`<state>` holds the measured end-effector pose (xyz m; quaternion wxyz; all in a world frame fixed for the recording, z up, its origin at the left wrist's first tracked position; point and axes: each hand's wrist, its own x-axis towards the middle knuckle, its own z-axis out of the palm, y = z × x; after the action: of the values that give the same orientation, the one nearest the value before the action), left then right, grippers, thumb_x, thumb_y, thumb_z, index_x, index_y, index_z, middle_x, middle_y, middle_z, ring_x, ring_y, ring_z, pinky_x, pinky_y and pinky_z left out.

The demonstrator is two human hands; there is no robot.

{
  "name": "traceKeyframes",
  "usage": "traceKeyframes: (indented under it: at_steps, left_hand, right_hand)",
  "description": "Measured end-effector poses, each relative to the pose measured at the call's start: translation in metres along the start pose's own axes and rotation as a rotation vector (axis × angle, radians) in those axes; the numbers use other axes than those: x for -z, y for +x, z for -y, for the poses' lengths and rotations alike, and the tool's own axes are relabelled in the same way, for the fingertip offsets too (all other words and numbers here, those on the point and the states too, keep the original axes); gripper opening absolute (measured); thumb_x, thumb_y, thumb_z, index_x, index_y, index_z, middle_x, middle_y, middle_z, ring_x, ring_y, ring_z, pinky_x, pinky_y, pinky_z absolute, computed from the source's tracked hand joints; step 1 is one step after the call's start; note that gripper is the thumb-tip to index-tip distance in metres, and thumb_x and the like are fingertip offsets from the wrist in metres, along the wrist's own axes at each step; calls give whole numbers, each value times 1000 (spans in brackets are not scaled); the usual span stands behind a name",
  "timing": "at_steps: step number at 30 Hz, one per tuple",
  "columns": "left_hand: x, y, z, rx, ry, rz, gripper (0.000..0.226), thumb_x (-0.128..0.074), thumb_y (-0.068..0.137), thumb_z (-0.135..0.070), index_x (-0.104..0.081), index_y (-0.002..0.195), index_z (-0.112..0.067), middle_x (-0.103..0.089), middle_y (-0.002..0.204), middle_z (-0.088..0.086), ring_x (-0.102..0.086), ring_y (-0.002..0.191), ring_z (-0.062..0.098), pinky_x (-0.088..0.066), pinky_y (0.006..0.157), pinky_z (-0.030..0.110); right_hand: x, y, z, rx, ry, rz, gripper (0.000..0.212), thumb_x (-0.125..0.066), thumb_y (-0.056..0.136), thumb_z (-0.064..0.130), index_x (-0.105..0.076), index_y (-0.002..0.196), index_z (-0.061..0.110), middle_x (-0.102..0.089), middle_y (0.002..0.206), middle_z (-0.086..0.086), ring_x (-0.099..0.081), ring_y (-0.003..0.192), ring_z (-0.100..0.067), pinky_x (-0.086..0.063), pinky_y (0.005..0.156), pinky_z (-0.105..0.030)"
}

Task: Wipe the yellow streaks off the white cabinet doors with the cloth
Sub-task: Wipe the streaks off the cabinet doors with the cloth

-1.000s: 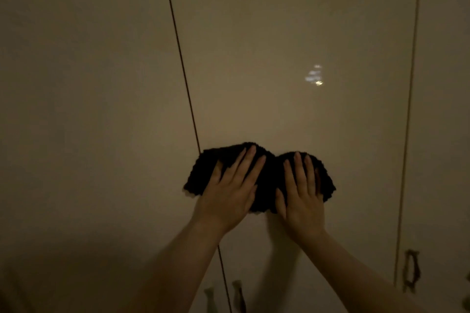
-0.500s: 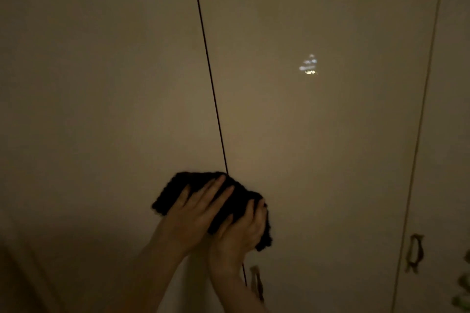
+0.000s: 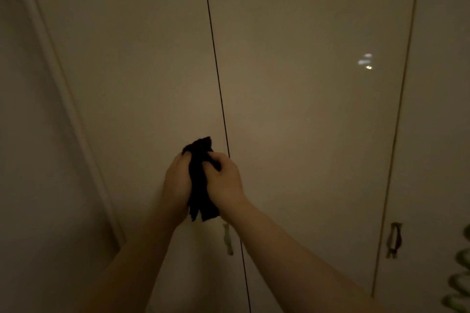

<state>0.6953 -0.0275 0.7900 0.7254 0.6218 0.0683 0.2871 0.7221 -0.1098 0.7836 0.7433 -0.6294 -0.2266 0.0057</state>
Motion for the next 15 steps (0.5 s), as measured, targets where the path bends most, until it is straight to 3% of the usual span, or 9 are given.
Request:
traceKeyframes:
  at_steps: [3,6,9,11,13,15]
  left_hand:
    - [-15,-36,3,166,-59,167,35,-43,101,-36,-75,105,-23,-76,100,5,-73,90,19,-57,61,24]
    - [-20,-60,18,190,139,287,29,-47,100,-33,-67,120,-24,-75,108,3,-71,99,20,-57,74,26]
    - [-26,-80,30,315,243,456,24,-57,95,-39,-71,112,-30,-74,109,3,-70,101,22,-57,78,30]
    - [-33,-88,39,346,283,523,26,-63,92,-35,-69,115,-22,-74,108,5,-71,100,24,-58,77,30]
    - [-42,-86,51,322,355,458,32,-66,91,-27,-62,121,-16,-75,102,4,-73,93,22,-58,70,29]
    - [-52,-78,60,303,421,312,34,-63,92,-23,-59,125,-12,-74,100,4,-72,87,21,-56,65,26]
  right_hand:
    - [33,-26,7,-99,36,-10,19,-49,98,19,-62,94,33,-68,96,7,-67,87,-8,-57,76,-25]
    - [62,-49,-1,-219,59,-37,16,-50,97,15,-65,103,17,-70,96,-3,-68,84,-15,-56,62,-22]
    - [91,-71,-12,-338,81,-92,17,-53,95,14,-68,102,14,-71,92,-8,-69,77,-21,-52,48,-21]
    - [109,-81,-16,-378,120,-119,18,-54,94,12,-70,102,11,-72,90,-10,-71,75,-22,-53,47,-23]
    - [123,-85,-18,-375,126,-127,22,-53,95,12,-69,111,10,-72,103,-10,-71,83,-21,-56,57,-24]
    - [136,-86,-15,-341,29,-135,34,-52,97,15,-56,131,13,-61,127,-7,-62,105,-20,-53,81,-28]
